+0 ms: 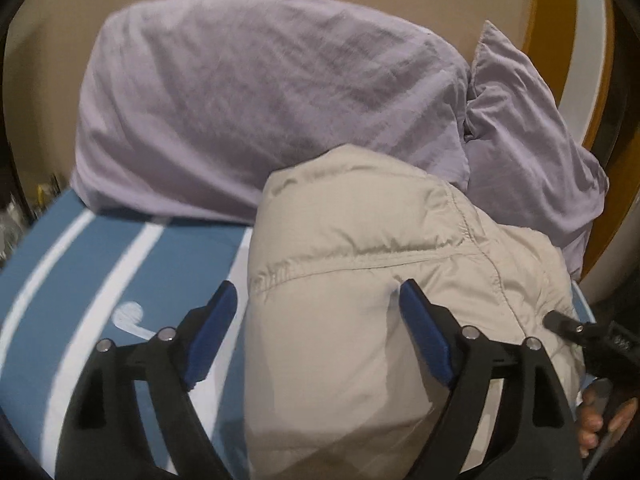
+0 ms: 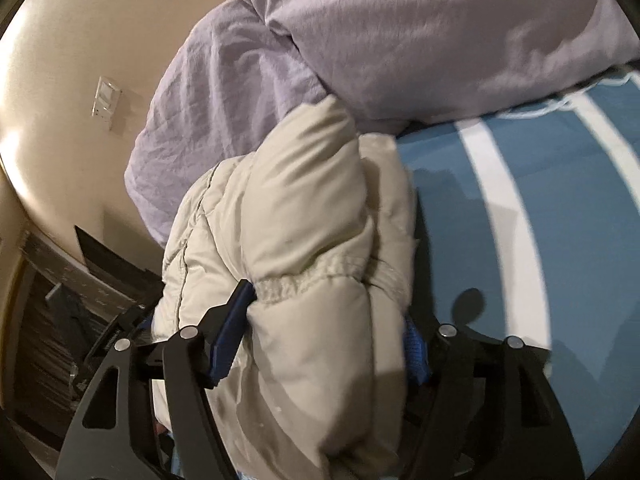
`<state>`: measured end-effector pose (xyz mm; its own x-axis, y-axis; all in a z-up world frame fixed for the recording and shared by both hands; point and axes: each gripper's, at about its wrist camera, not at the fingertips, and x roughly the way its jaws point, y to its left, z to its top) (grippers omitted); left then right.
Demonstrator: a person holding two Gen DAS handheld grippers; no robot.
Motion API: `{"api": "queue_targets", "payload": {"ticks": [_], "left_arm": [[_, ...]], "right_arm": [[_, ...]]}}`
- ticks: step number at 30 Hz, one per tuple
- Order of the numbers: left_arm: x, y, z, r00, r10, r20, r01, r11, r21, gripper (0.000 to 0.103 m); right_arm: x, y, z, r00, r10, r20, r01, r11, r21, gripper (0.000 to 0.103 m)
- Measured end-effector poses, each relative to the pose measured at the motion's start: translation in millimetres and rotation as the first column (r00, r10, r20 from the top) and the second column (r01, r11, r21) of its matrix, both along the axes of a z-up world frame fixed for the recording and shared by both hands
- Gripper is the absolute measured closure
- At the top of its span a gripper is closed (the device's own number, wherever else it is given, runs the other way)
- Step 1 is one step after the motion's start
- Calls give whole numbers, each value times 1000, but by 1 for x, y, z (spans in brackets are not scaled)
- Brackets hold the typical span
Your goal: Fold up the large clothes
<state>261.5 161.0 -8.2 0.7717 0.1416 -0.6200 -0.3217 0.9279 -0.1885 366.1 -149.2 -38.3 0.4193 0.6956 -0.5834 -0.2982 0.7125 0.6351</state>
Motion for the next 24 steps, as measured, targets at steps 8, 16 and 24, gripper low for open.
{"api": "queue_targets", "payload": {"ticks": [8, 16, 24], "left_arm": [[-12, -25, 12, 998, -57, 17, 57, 998, 16, 13], [-2, -36, 8, 998, -51, -30, 53, 996, 75, 13], [2, -31, -10, 998, -65, -15, 66, 997, 46, 2]], "right_arm": [[-30, -16, 38, 970, -108, 218, 143, 978, -151, 41], [-34, 37, 52, 941, 18, 339, 82, 957, -278, 55], [-19, 49, 9, 960, 43, 277, 63, 930, -361, 58]]}}
